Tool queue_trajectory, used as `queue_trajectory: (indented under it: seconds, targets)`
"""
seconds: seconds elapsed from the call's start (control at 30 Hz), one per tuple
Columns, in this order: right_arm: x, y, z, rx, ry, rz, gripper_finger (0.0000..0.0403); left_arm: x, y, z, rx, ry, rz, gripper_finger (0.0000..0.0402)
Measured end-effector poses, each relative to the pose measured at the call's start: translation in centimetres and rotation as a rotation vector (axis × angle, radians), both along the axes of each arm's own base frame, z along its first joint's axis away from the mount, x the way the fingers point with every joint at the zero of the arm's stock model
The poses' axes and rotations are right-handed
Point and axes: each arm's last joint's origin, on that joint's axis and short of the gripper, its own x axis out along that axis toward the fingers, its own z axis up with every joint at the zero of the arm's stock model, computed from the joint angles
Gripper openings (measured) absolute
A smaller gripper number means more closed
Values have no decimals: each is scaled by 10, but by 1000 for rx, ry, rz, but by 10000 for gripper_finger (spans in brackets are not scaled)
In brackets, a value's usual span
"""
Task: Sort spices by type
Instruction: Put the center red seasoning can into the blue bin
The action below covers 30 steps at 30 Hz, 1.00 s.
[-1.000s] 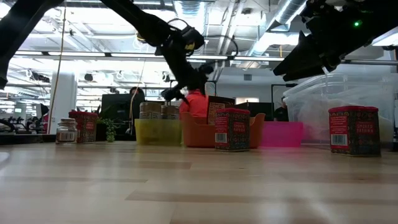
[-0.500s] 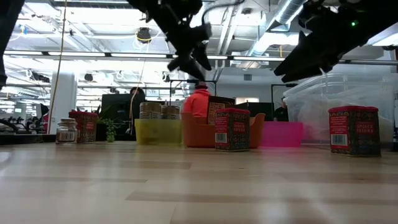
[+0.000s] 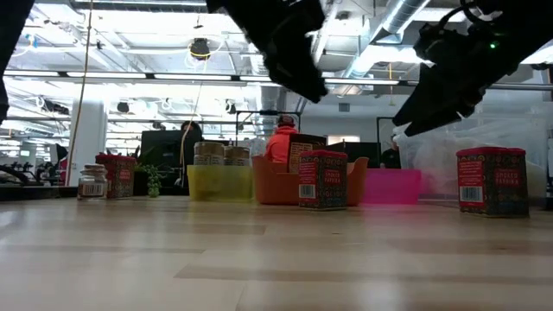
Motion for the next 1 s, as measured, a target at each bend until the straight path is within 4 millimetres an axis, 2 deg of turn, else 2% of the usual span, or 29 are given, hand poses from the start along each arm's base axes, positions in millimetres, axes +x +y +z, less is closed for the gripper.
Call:
queue_trajectory:
  seconds: [0.13,0.3,0.5,0.83,1.0]
  targets:
    - [2,0,0,-2,-9,4,385,5,-7,-7,-47,-8,87,274]
    - [3,1,1,-9,-19,15,385,11,-3,-19,-122,-9,151,297]
    - [3,3,2,-9,-28,22,385,22,3,-42,-127,15,174,319]
    - [3,5,2,-2,-37,30,385,29,8,-62,-172,39,206,320]
    - [3,6,2,0,-40,32,385,33,4,-86,-195,113,198,320]
